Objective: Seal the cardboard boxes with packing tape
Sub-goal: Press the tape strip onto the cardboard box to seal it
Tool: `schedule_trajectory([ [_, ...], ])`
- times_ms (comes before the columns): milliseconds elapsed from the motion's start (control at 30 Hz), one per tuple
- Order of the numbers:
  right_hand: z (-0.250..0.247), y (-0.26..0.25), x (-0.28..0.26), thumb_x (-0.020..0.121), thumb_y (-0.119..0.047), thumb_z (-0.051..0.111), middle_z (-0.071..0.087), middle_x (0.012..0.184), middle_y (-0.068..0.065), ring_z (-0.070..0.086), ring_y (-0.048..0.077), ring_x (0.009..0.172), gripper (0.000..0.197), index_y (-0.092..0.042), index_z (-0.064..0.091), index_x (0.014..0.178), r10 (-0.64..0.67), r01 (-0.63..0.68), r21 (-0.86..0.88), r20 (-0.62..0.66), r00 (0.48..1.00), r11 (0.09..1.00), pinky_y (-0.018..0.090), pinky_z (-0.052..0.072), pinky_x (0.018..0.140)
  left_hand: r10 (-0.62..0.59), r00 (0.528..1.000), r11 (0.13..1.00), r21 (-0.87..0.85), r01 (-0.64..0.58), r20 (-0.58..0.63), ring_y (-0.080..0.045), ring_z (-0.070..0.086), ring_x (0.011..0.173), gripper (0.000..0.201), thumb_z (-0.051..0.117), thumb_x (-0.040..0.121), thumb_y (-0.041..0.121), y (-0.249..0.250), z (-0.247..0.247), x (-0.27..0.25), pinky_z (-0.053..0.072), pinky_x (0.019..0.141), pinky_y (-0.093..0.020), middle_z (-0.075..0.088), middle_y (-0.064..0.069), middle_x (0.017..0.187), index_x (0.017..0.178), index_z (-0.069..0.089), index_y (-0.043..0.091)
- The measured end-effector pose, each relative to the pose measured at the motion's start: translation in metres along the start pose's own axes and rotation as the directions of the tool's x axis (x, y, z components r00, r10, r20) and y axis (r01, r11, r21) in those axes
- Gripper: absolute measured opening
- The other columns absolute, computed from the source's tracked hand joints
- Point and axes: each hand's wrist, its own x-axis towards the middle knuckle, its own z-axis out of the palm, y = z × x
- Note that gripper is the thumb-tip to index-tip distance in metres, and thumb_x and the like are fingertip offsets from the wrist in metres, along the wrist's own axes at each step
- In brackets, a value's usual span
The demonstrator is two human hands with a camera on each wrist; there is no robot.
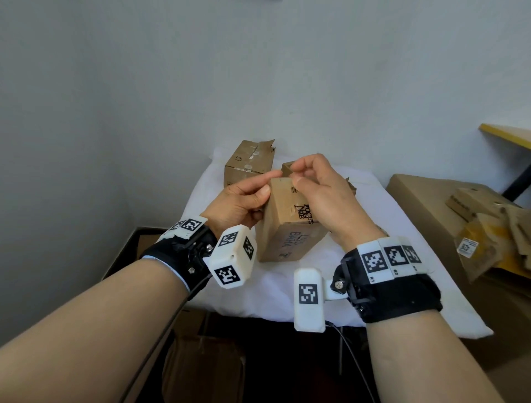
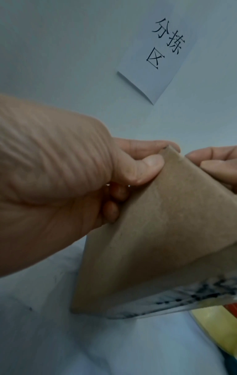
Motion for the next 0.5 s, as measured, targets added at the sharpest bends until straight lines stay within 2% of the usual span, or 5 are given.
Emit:
schedule_trajectory([
  [133,-0.001,-0.006,-0.004,0.103,-0.029,0.050,0.063,0.103,-0.005,0.062,0.011,0.098,0.012,-0.027,0.058,0.112,-0.024,0.024,-0.024,0.001,1.000,0.999,0.042,0.052,0.093,-0.035,0.999,0.997,-0.068,0.035,-0.002,-0.007,0.040,0.062,0.031,0.055,0.093,0.009,0.001,-0.002,-0.002,0.035,0.061,-0.021,0.056,0.000,0.087,0.112,0.076,0.021],
  [233,0.000,-0.006,-0.007,0.102,-0.042,0.052,0.067,0.105,-0.012,0.063,0.007,0.101,0.016,-0.029,0.057,0.109,-0.037,0.038,-0.028,0.014,0.999,0.999,0.041,0.054,0.093,-0.066,0.998,0.992,-0.111,0.062,-0.026,-0.008,0.038,0.063,0.035,0.058,0.093,0.033,0.003,0.001,-0.003,0.031,0.063,-0.024,0.059,0.003,0.086,0.118,0.072,0.013],
  [300,0.001,-0.003,-0.006,0.096,-0.050,0.060,0.064,0.113,-0.015,0.061,0.006,0.107,0.027,-0.031,0.056,0.113,-0.051,0.052,-0.077,0.020,0.999,0.996,0.039,0.054,0.094,-0.057,0.996,0.998,-0.038,0.054,-0.075,-0.008,0.035,0.060,0.032,0.062,0.090,0.041,0.004,0.007,-0.003,0.030,0.061,-0.023,0.051,0.005,0.077,0.109,0.074,0.018],
  [400,0.001,0.000,-0.004,0.093,-0.045,0.067,0.059,0.115,-0.012,0.059,0.007,0.110,0.031,-0.030,0.056,0.119,-0.059,0.060,-0.119,0.014,0.998,0.991,0.038,0.053,0.095,-0.038,0.990,0.999,0.027,0.042,-0.132,-0.008,0.034,0.059,0.021,0.069,0.081,0.039,0.004,0.011,0.000,0.028,0.059,-0.023,0.047,0.004,0.074,0.093,0.077,0.024],
  [500,0.000,0.002,-0.003,0.097,-0.035,0.064,0.060,0.114,-0.013,0.060,0.007,0.108,0.024,-0.028,0.057,0.119,-0.041,0.043,-0.073,0.023,0.999,0.996,0.038,0.053,0.096,-0.038,0.990,0.998,0.034,0.043,-0.139,-0.008,0.036,0.061,0.019,0.069,0.082,0.038,0.003,0.010,0.001,0.029,0.060,-0.023,0.049,0.003,0.083,0.093,0.079,0.027],
])
